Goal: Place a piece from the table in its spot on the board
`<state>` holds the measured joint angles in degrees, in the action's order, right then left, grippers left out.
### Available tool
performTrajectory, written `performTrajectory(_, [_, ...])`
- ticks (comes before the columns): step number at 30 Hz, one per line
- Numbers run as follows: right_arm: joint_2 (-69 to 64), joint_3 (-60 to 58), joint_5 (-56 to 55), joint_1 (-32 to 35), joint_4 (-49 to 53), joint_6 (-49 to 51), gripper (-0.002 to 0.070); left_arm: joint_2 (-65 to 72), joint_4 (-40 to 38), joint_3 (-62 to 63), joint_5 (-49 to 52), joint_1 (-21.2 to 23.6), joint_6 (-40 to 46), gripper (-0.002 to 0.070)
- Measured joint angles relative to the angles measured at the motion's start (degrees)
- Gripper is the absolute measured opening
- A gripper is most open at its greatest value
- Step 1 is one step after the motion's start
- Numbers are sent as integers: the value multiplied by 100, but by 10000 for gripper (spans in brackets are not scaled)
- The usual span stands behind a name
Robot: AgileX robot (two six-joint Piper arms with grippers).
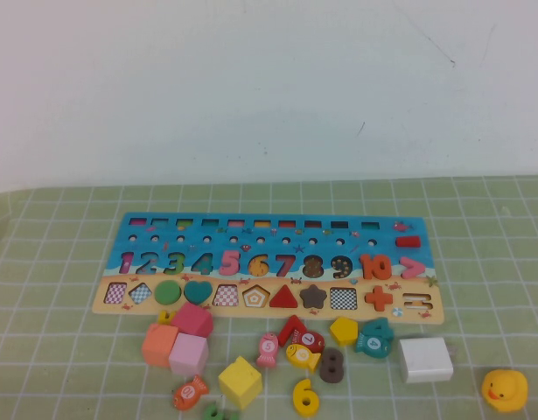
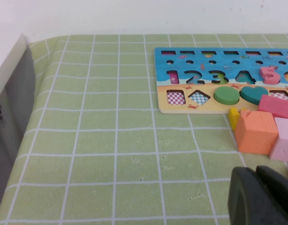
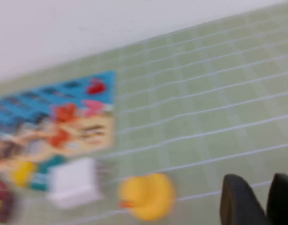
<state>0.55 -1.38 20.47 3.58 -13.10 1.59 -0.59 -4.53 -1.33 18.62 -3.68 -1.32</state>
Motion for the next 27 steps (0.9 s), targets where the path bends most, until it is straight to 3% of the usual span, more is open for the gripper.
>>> performTrajectory(5, [0, -11, 41, 0, -2687, 48, 146, 0, 0, 0, 0, 0, 0, -1])
performTrajectory(8, [0, -11, 30, 0, -3529, 40, 146, 0, 0, 0, 0, 0, 0, -1])
performTrajectory(19, [0, -11, -633, 0, -3925, -630, 127, 0, 0, 0, 0, 0, 0, -1])
performTrajectory(23, [-75, 317, -43, 0, -3891, -1583, 38, 0, 0, 0, 0, 0, 0, -3])
performTrajectory(27, [-734, 1292, 743, 0, -3326, -2368, 13, 0, 0, 0, 0, 0, 0, -3])
